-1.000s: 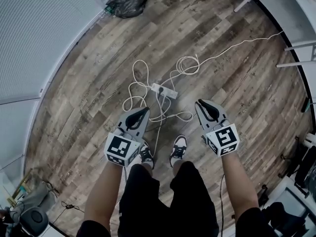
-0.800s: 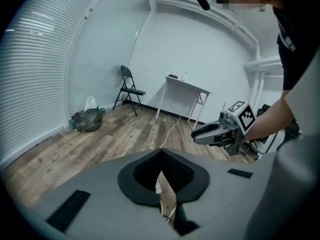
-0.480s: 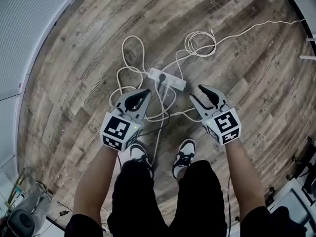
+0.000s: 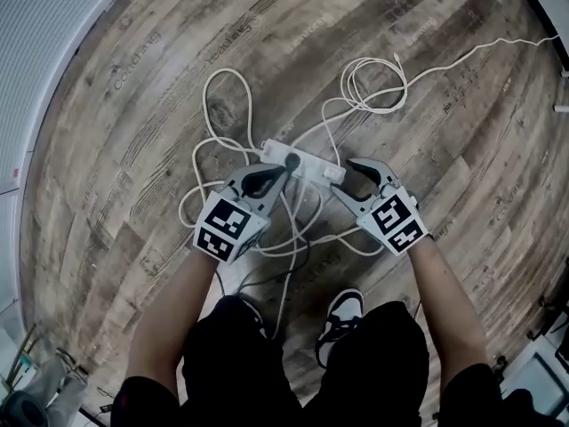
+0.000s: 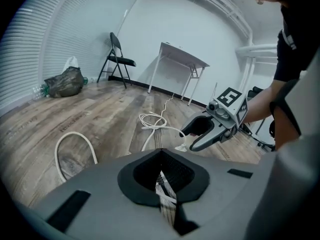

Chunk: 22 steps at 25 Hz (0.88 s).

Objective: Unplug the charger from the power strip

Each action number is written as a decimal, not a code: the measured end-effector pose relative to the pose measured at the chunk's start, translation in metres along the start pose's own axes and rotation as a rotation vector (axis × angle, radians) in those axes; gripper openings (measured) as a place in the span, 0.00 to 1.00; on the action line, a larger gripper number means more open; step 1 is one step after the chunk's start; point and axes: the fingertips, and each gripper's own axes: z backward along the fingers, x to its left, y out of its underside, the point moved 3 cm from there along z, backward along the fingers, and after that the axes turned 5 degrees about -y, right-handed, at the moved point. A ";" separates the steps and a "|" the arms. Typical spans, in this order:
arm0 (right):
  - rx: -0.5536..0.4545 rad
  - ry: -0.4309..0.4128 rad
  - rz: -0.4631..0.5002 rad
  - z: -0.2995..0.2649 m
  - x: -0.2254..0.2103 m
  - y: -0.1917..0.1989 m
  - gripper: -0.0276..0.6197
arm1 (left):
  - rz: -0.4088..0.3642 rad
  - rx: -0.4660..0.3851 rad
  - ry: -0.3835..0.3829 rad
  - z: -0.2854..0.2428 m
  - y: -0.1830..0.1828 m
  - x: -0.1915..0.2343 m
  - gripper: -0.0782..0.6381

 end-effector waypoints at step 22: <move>0.043 -0.017 0.095 -0.028 -0.009 -0.002 0.21 | 0.028 0.111 0.028 -0.051 0.035 0.006 0.14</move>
